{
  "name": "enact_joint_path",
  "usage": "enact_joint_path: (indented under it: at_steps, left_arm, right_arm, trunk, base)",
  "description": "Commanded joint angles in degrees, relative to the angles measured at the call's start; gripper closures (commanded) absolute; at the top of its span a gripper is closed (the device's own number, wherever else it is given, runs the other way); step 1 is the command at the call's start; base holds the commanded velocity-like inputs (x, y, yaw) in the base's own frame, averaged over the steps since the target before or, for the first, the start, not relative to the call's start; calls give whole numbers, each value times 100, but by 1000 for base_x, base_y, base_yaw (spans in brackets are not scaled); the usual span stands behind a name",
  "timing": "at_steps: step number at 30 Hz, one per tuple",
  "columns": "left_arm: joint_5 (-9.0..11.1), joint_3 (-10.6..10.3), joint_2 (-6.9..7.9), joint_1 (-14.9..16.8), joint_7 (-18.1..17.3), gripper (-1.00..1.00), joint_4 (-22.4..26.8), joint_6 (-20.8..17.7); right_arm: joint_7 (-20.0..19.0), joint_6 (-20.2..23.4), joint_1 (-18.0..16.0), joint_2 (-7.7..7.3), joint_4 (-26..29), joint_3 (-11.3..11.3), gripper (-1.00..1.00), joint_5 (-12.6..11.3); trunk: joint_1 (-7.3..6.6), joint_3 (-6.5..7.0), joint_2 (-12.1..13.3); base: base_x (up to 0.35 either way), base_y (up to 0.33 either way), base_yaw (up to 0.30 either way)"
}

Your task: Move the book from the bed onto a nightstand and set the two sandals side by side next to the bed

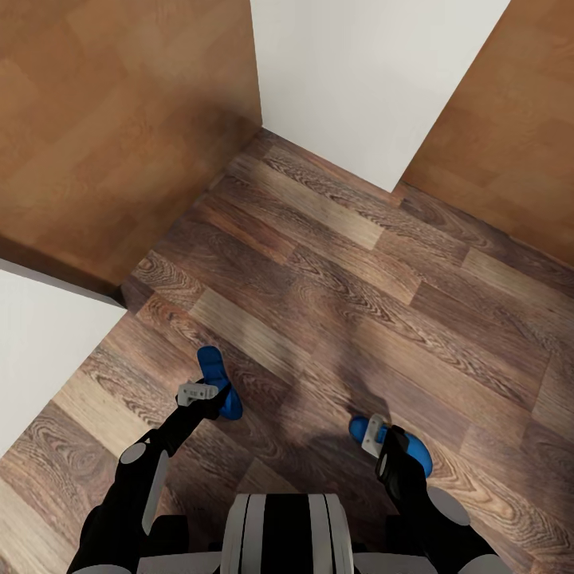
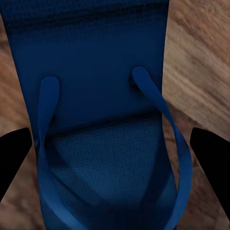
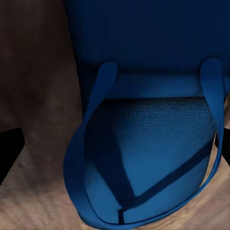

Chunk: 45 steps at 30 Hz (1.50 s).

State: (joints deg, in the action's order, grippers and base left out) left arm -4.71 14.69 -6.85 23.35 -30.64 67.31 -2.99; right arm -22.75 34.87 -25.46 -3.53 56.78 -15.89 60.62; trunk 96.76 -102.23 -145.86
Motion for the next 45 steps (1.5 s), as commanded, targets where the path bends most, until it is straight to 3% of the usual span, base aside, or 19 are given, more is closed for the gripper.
enact_joint_path:
  at_steps: [1, 5, 6, 22, 45]
  left_arm:
    - [-48, 25, -9, 3, -47, 100, 11, -26]
    - [-48, 25, -9, 3, -47, 100, 11, -26]
    - [-48, 25, -9, 3, -47, 100, 11, -26]
    - [-50, 25, -9, 3, -45, 100, 11, -26]
    - [-48, 25, -9, 3, -38, 100, 11, -35]
  right_arm:
    - [-50, 24, -2, -7, 9, -20, -100, 56]
    - [-50, 23, -2, -7, 9, -20, -100, 56]
    - [-49, 22, -2, -7, 9, -20, 100, 56]
    - [-52, 21, -2, -7, 2, -15, 100, 56]
    - [-53, 25, -2, -7, 9, -17, 100, 56]
  trunk:
    - [-1, -3, -1]
    - [-1, -3, -1]
    - [-1, -3, -1]
    - [-1, -3, -1]
    - [-60, 506, 29]
  base:
    - [0, 0, 0]
    - [0, 0, 0]
    - [0, 0, 0]
    - [0, 0, 0]
    - [0, 0, 0]
